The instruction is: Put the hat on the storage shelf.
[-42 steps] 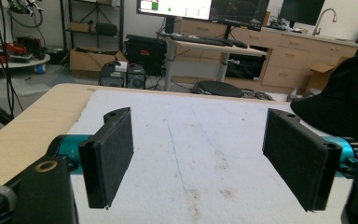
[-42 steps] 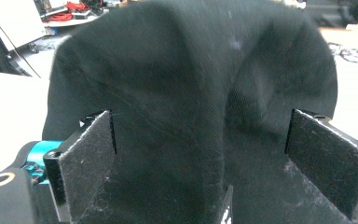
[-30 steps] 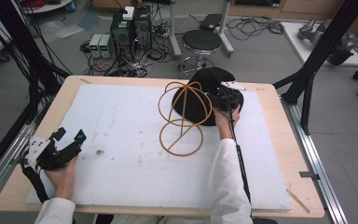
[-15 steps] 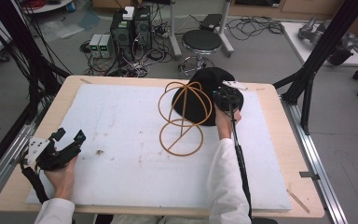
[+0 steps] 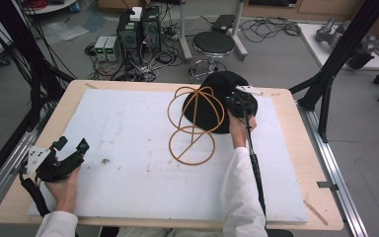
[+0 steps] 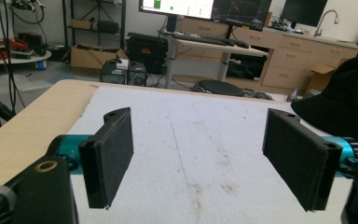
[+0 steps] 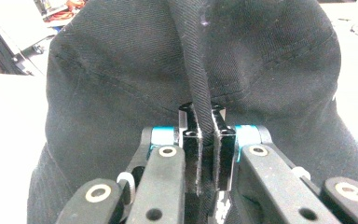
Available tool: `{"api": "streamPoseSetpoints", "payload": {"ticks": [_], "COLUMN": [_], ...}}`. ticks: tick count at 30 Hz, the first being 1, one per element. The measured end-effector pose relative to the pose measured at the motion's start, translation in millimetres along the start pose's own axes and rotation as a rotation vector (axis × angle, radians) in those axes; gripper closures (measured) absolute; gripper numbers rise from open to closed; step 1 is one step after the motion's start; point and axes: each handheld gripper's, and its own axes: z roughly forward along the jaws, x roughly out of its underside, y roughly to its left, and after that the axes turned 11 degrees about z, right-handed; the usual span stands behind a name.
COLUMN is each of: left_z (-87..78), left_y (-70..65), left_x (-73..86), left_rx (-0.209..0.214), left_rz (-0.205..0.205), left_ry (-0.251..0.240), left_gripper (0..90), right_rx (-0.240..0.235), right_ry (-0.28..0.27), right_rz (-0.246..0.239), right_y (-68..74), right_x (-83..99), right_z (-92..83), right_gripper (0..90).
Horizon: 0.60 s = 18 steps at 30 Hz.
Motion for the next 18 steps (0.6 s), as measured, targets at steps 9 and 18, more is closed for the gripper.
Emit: {"api": "streamPoseSetpoints", "payload": {"ticks": [9, 18], "left_z": [-3.7, -3.5], "left_y": [1.4, 0.7], "left_x": [-0.1, -0.1], "left_rx": [-0.006, -0.004], "left_rz": [0.003, 0.007], "left_ry": [-0.002, -0.003], "left_gripper": [24.8, 24.8], "right_rx": [-0.003, -0.010], "right_ry": [-0.007, -0.039], "right_rz": [-0.006, -0.034], "right_y": [1.3, 3.8], "right_x": [-1.1, -9.3], "right_z": [-2.8, -15.8], "right_gripper": [86.1, 86.1]}}
